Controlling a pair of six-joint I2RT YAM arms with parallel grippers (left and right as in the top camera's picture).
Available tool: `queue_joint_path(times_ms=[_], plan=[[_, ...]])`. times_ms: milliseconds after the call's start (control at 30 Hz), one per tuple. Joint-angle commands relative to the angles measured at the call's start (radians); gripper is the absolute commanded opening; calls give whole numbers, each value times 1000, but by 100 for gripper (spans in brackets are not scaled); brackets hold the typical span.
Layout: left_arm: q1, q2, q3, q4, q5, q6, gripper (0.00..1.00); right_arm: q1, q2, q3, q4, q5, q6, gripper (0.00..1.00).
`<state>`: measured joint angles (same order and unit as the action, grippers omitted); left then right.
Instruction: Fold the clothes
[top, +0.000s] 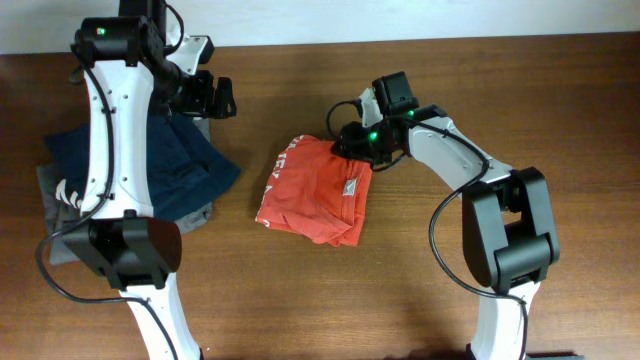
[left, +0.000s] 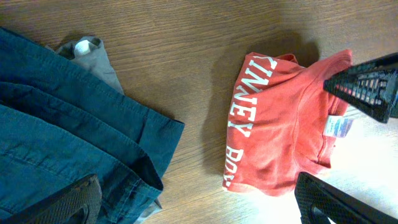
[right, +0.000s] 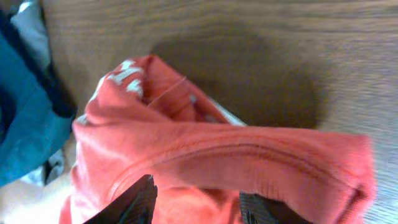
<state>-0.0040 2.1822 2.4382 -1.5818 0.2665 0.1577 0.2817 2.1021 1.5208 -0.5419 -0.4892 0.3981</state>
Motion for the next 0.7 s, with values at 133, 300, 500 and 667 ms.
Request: queue_joint_path(times_ms=[133, 300, 500, 667], plan=[[6, -34, 11, 1, 19, 16, 99, -5, -15, 0, 50, 68, 49, 44], [6, -34, 11, 1, 19, 17, 99, -6, -15, 0, 53, 68, 49, 26], [6, -34, 11, 0, 19, 17, 99, -23, -28, 2, 47, 19, 48, 4], [6, -34, 11, 2, 19, 17, 99, -93, -90, 3, 43, 13, 40, 4]])
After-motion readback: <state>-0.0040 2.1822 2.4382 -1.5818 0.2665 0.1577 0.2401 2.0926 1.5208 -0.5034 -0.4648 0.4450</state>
